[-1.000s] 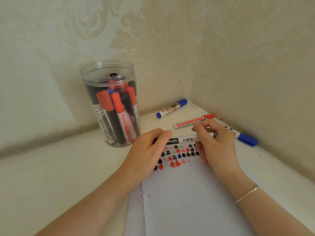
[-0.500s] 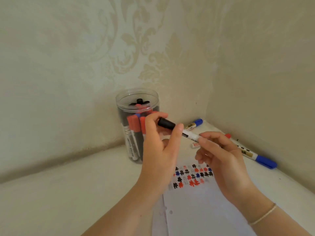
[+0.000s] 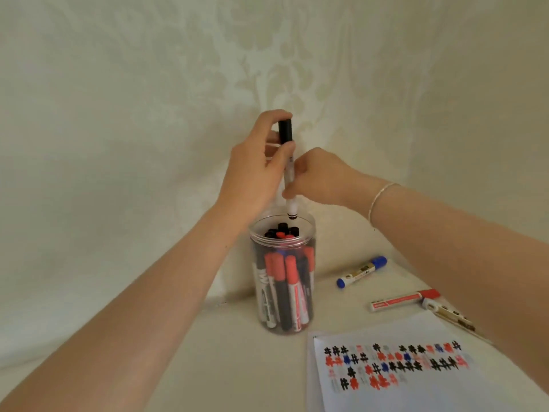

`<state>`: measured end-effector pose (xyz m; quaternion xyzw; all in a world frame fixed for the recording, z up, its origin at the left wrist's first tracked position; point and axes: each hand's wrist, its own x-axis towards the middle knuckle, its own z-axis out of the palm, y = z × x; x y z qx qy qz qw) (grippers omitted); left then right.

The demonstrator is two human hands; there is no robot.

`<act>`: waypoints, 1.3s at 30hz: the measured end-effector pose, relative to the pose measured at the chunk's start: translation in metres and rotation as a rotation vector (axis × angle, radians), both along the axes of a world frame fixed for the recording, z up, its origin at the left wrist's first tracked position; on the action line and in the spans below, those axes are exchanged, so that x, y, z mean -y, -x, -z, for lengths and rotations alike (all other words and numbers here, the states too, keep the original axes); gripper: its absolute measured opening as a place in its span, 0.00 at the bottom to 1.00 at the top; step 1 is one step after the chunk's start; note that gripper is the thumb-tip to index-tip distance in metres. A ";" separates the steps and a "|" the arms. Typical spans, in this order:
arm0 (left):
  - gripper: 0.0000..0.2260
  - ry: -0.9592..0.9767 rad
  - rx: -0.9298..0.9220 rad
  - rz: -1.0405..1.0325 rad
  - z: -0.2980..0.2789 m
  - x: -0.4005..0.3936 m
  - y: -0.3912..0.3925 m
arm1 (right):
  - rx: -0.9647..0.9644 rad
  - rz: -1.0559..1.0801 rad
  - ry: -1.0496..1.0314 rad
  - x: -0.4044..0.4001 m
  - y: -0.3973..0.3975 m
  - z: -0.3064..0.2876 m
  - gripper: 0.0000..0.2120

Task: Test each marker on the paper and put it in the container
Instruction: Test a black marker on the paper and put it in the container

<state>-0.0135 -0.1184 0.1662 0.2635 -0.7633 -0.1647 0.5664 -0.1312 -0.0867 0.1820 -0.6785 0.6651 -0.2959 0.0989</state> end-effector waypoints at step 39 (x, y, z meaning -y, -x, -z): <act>0.18 -0.241 0.896 -0.088 0.028 0.017 0.002 | -0.141 0.034 -0.019 0.009 0.014 0.025 0.13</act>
